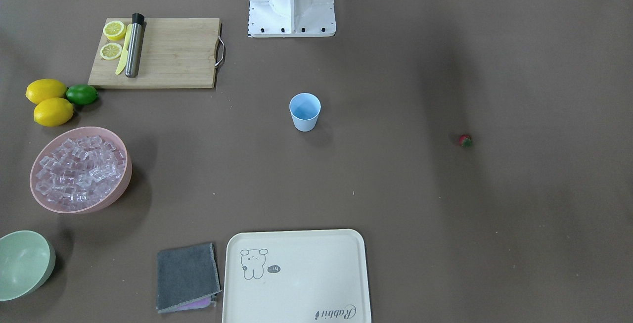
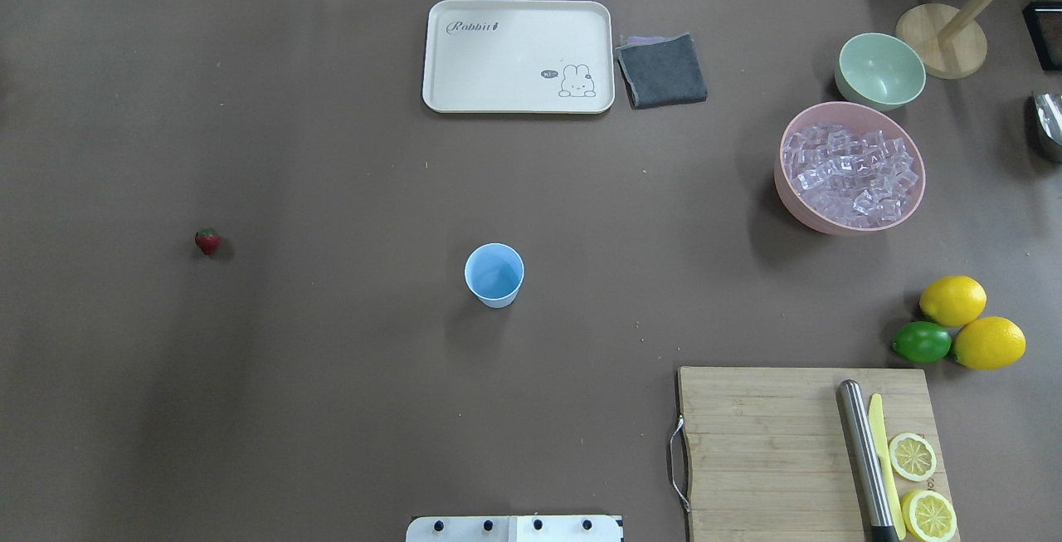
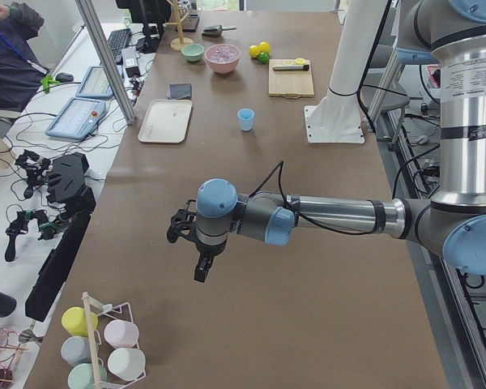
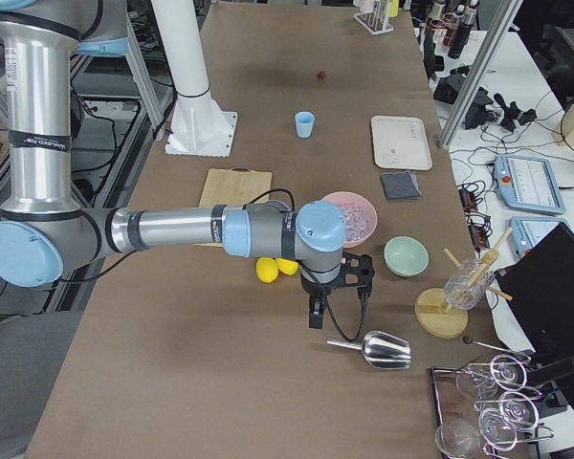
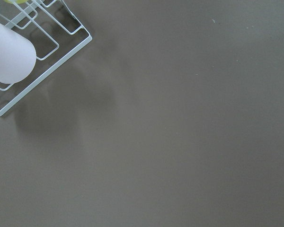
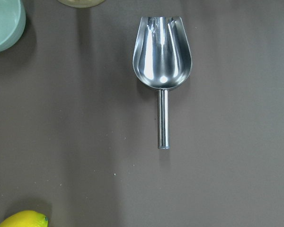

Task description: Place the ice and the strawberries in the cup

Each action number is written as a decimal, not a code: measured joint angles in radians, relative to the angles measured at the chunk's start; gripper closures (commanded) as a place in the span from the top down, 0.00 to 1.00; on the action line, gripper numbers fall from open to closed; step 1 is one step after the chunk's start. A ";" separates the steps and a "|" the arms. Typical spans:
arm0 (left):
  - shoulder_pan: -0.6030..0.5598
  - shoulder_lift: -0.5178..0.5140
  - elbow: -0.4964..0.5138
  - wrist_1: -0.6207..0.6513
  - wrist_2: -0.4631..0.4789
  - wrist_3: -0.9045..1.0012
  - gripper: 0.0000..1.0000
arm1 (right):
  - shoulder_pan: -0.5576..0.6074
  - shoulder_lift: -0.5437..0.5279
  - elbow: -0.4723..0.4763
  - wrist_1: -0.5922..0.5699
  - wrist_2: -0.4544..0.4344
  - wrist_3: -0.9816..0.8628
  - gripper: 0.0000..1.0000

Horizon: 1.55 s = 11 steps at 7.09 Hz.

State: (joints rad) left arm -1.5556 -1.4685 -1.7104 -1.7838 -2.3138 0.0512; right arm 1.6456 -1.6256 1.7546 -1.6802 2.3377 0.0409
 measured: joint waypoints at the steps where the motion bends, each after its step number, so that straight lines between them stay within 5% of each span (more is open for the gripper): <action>1: -0.005 0.004 -0.002 -0.010 0.000 0.002 0.98 | -0.009 0.008 -0.006 0.000 0.002 0.002 0.99; 11: -0.021 0.039 -0.017 -0.032 -0.001 -0.003 0.98 | -0.016 -0.010 0.012 0.004 0.008 0.002 0.99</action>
State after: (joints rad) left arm -1.5769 -1.4298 -1.7274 -1.8161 -2.3153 0.0483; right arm 1.6291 -1.6354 1.7670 -1.6765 2.3455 0.0433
